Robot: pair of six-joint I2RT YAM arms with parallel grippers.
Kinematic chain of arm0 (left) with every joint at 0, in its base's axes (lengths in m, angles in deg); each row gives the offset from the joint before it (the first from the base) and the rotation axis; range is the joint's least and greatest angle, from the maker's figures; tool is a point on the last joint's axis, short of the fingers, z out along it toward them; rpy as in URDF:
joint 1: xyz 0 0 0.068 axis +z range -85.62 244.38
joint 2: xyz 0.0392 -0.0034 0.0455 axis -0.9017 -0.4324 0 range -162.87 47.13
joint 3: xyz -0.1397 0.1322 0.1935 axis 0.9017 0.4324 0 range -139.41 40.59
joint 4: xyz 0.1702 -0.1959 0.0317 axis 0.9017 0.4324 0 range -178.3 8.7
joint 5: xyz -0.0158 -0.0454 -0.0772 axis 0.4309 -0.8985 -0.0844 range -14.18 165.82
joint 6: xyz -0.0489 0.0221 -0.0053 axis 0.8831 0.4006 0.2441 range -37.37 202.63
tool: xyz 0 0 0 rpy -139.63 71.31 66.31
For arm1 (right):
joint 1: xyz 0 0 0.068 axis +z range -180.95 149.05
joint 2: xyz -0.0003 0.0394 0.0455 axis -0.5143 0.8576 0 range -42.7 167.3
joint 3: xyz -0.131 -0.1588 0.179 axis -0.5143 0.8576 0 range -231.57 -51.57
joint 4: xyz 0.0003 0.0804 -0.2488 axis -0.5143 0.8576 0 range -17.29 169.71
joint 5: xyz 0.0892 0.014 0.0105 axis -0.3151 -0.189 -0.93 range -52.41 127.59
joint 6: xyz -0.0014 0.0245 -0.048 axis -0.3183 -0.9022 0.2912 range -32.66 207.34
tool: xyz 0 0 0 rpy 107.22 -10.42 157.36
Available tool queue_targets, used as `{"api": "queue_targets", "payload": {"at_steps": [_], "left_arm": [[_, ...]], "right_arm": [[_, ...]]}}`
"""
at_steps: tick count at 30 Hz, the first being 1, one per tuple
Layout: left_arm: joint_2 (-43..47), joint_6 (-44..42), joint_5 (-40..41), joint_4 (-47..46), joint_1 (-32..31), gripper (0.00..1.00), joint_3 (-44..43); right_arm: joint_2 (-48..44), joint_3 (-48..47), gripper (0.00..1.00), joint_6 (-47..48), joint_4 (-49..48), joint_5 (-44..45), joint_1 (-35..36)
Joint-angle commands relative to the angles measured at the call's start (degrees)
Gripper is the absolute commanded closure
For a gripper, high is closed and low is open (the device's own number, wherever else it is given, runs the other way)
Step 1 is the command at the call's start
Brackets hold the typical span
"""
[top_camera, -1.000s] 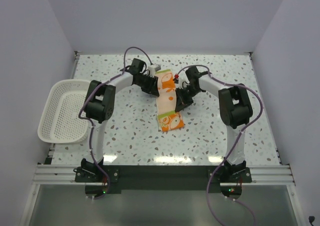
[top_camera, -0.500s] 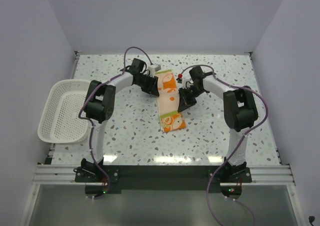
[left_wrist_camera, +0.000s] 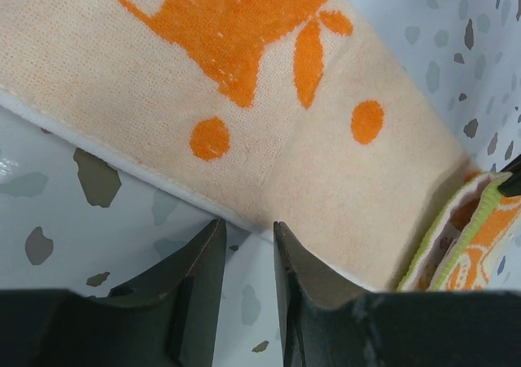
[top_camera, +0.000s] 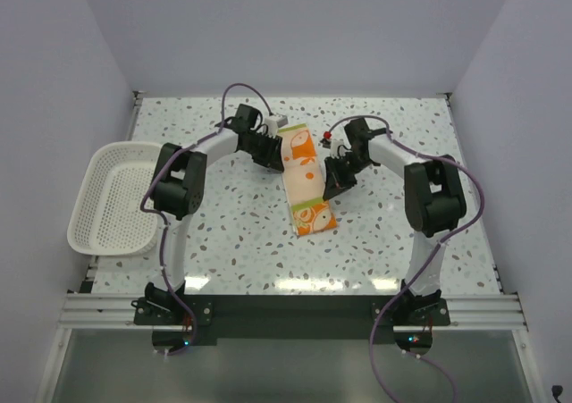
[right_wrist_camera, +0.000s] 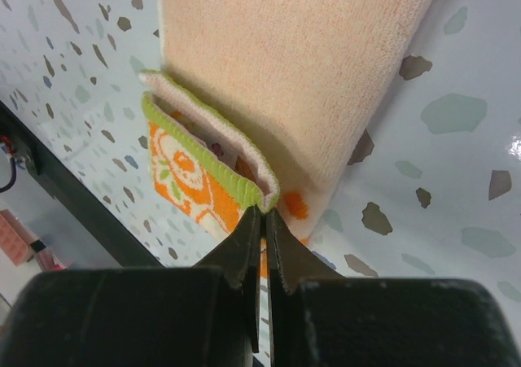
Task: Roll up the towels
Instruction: Fold the towel
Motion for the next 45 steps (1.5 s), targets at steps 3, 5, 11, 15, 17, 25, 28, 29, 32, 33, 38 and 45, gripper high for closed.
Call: {"api": "queue_targets", "payload": {"at_steps": [3,5,11,15,17,25,28,29,32,33,38,45], "left_arm": [[-2.6,-1.0,4.5,1.1,-0.3,0.65,-1.0],[-2.6,-1.0,4.5,1.2,-0.3,0.65,-1.1],[-3.1,-0.9,4.5,1.5,-0.3,0.65,-1.4],[-3.2,-1.2,4.7,1.7,-0.3,0.65,-1.4],[-3.3,-1.2,4.8,1.8,-0.3,0.65,-1.4],[2.8,-4.8,0.7,0.6,0.9,0.50,0.5],[8.5,-5.9,-3.2,-1.7,3.3,0.46,3.7],[10.1,-8.0,-3.8,-1.8,4.2,0.45,4.5],[17.2,-16.2,-2.2,-0.3,4.0,0.42,9.0],[21.5,-18.1,-1.7,-0.5,3.7,0.39,13.3],[35.4,-32.4,5.7,-2.7,-3.0,0.33,28.3],[46.3,-42.0,16.8,-13.7,-17.6,0.36,48.8]], "right_arm": [[-5.8,0.7,1.00,1.4,1.0,-1.4,-0.9],[-5.8,0.9,1.00,1.3,1.0,-1.5,-1.4],[-4.5,3.1,1.00,1.3,-1.3,0.9,-1.7],[-2.4,3.7,1.00,0.4,-2.6,2.4,-2.0],[-0.7,3.4,1.00,0.3,-2.9,2.3,-1.9],[4.3,1.4,1.00,-0.4,-2.3,1.0,-1.4],[5.2,2.6,1.00,-2.5,-3.5,0.8,-0.8],[5.2,3.0,1.00,-3.1,-4.7,0.9,-0.6],[5.4,4.5,1.00,-5.3,-6.3,0.6,0.9],[5.4,4.7,1.00,-6.7,-6.6,0.5,1.9],[4.9,4.4,0.80,-7.9,-6.2,1.7,4.5],[-5.4,2.2,0.41,-1.5,0.7,8.7,2.9]]}}
